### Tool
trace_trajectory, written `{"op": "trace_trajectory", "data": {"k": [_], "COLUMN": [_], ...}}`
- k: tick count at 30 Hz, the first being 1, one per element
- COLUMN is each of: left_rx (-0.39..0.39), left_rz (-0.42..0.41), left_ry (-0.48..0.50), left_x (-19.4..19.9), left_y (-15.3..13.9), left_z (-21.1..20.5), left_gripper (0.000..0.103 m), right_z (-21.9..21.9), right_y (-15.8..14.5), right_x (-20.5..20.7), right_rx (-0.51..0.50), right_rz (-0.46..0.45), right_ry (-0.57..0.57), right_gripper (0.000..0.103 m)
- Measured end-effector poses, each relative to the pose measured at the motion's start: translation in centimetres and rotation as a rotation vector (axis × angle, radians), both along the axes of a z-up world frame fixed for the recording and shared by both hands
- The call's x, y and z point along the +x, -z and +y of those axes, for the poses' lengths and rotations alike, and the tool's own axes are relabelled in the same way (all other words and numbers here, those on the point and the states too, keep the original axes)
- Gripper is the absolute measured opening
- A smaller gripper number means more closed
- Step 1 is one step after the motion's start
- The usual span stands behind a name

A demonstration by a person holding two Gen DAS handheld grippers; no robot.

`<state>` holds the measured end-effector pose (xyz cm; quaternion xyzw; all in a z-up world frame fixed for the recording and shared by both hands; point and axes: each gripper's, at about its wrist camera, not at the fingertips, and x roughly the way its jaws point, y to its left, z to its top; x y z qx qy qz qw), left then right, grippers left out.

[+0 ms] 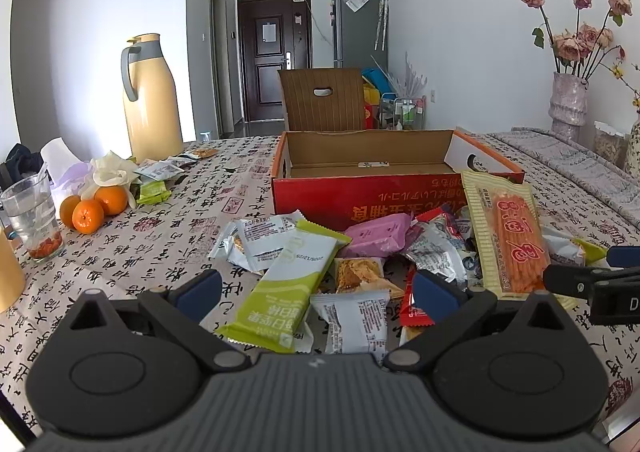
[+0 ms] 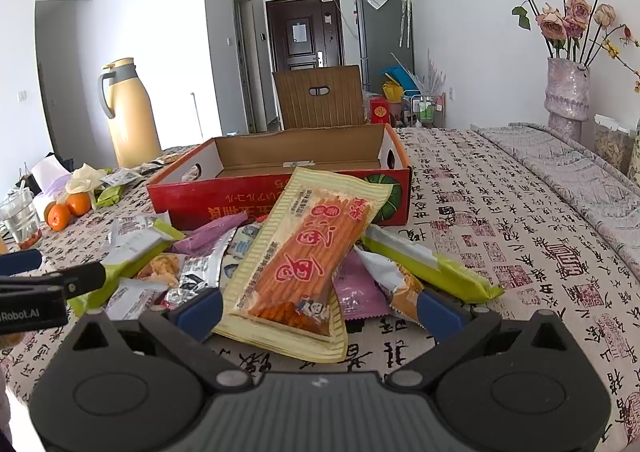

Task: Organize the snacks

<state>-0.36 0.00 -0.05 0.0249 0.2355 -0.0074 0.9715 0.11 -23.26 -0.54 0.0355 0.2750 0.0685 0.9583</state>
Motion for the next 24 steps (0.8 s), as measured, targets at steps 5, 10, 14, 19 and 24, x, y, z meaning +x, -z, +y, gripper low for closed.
{"op": "trace_trajectory", "data": {"k": [5,10,14,19,24], "left_rx": [0.000,-0.002,-0.002,-0.003,-0.003], "left_rz": [0.001,0.001,0.001,0.002,0.002], "left_ry": [0.000,0.000,-0.001,-0.002,-0.002], "left_x": [0.00,-0.06,-0.06,-0.11,-0.13], "left_y": [0.03,0.02,0.02,0.06,0.07], "left_z": [0.03,0.10,0.10,0.16,0.17], "left_gripper": [0.103,0.103,0.103,0.103,0.103], "right_z": [0.00,0.03,0.01,0.02,0.00], "right_y": [0.02,0.05,0.09,0.09,0.09], "right_x": [0.02,-0.09,-0.16,-0.18,-0.14], "right_rx": [0.001,0.001,0.002,0.002,0.002], "right_rz": [0.001,0.002,0.002,0.003,0.003], "right_ry": [0.000,0.001,0.001,0.001,0.001], "right_gripper": [0.103,0.103,0.103,0.103,0.103]}}
